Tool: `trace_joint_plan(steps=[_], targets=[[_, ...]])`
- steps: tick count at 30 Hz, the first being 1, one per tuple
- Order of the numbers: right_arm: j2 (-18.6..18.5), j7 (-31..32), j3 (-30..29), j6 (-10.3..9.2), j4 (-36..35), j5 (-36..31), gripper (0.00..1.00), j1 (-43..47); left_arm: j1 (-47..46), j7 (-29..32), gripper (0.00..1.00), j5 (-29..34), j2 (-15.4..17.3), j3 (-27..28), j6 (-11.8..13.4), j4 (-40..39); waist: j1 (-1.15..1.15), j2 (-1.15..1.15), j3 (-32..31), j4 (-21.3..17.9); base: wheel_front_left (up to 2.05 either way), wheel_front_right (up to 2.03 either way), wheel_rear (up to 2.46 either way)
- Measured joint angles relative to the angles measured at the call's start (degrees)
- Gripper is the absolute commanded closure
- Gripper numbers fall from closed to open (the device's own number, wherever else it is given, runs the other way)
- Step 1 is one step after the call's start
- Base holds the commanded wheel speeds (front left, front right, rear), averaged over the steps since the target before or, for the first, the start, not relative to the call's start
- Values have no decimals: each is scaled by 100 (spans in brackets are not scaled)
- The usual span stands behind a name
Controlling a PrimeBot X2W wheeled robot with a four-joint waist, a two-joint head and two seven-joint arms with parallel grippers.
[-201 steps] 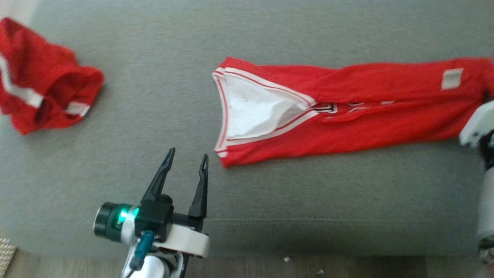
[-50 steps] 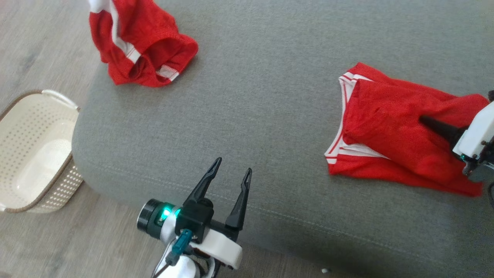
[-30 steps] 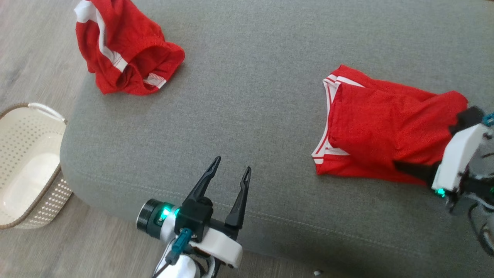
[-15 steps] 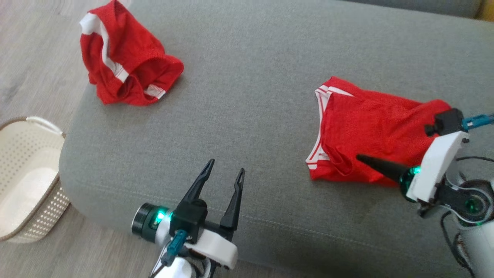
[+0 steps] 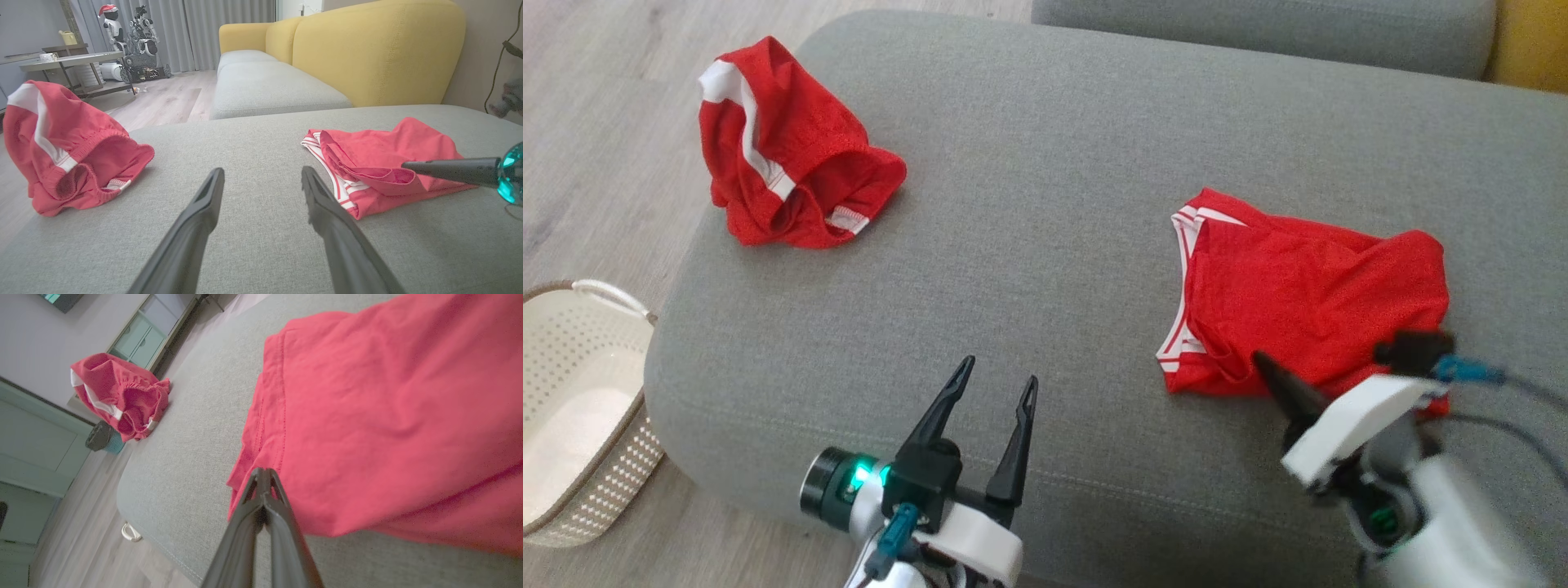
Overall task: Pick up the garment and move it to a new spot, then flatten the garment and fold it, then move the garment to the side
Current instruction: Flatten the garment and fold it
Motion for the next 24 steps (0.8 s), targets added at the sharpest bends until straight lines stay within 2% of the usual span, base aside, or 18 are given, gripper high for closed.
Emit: trace_joint_plan(steps=[4, 8, 13, 16, 17, 18, 19, 20, 24], targets=[[580, -862, -63, 0, 932, -302, 100, -25, 107, 0, 0, 0, 14, 4, 0, 0, 0, 0, -83, -7, 0, 0, 0], [972, -1172, 158, 0, 1602, -341, 100, -99, 219, 0, 0, 0, 29, 0, -12, 7, 0, 0, -146, -28, 0, 0, 0], [1167, -1230, 1009, 0, 1490, 68, 100, -153, 219, 0, 0, 41, 70, -7, -43, 7, 0, 0, -176, -30, 0, 0, 0], [1104, -1627, 1434, 0, 1162, 165, 100, -158, 227, 0, 0, 40, 94, 5, -40, -10, 0, 0, -211, -68, 0, 0, 0], [1035, -1840, 1546, 0, 1072, 126, 97, -177, 243, 0, 0, 38, 101, 25, -31, -37, 0, 0, -219, -100, 0, 0, 0], [965, -2075, 1597, 0, 1050, 29, 85, -214, 272, 0, 0, 35, 103, 64, -5, -80, 0, 0, -227, -139, 0, 0, 0], [862, -2342, 1611, 0, 1051, -144, 30, -273, 323, 0, 0, 16, 102, 125, 24, -130, 0, 0, -235, -191, 0, 0, 0], [769, -2598, 1591, 0, 1058, -299, 0, -335, 376, 0, 0, -16, 104, 197, 65, -181, 0, 0, -246, -247, 0, 0, 0], [631, -2977, 1358, 0, 1070, -756, 0, -492, 525, 0, 0, -113, 107, 385, 121, -328, 0, 0, -295, -445, 0, 0, 0]])
